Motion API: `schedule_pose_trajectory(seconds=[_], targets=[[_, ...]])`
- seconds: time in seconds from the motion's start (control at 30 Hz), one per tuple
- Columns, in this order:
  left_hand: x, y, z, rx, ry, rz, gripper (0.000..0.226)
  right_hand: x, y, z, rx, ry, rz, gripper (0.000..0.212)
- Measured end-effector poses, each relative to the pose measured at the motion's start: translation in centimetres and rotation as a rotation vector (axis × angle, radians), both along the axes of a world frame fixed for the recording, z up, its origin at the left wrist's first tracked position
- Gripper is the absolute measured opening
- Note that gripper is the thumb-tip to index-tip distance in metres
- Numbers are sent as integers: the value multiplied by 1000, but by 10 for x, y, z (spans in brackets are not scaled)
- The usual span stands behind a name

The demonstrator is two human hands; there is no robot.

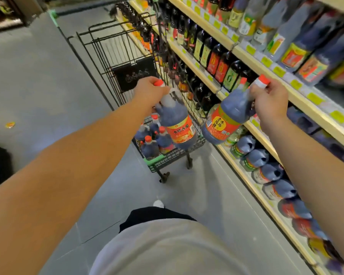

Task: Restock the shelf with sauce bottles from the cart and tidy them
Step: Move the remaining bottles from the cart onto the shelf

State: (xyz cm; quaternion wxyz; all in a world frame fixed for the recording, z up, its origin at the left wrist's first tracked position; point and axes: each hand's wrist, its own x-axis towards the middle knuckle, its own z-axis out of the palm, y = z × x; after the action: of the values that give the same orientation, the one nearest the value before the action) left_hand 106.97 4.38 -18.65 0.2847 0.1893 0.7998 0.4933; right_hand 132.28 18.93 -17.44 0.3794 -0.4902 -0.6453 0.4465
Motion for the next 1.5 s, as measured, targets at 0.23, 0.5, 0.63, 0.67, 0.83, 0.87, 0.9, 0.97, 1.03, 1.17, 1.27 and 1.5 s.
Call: schedule_pose_trajectory(seconds=[0.23,0.5,0.63,0.67,0.83,0.87,0.9,0.97,1.03,1.17,1.27,1.5], targets=[[97,34,9,-32,85,-123,34,103,0,-3,7,-29,-153,7],[200,84,17,20,165,-315,21,203,11,2,24,-89,-259,21],[236,111,18,41,232,-391,28,237,19,5,34,-99,-306,27],[243,119,19,54,238,-405,28,244,22,6,34,-103,-328,28],[267,161,23,110,279,-492,32,271,37,7,37,-120,-413,31],[270,170,23,118,284,-507,30,274,42,6,37,-126,-430,31],[273,180,22,125,281,-521,27,276,46,4,38,-131,-451,30],[277,200,21,144,273,-550,25,279,56,1,37,-142,-495,29],[281,223,19,154,280,-587,28,280,67,-3,41,-156,-540,29],[286,267,18,204,284,-676,32,280,90,-8,44,-162,-622,31],[290,294,22,252,256,-757,33,279,102,-10,54,-155,-695,30],[300,331,33,457,298,-861,24,279,118,-8,69,-166,-797,30]])
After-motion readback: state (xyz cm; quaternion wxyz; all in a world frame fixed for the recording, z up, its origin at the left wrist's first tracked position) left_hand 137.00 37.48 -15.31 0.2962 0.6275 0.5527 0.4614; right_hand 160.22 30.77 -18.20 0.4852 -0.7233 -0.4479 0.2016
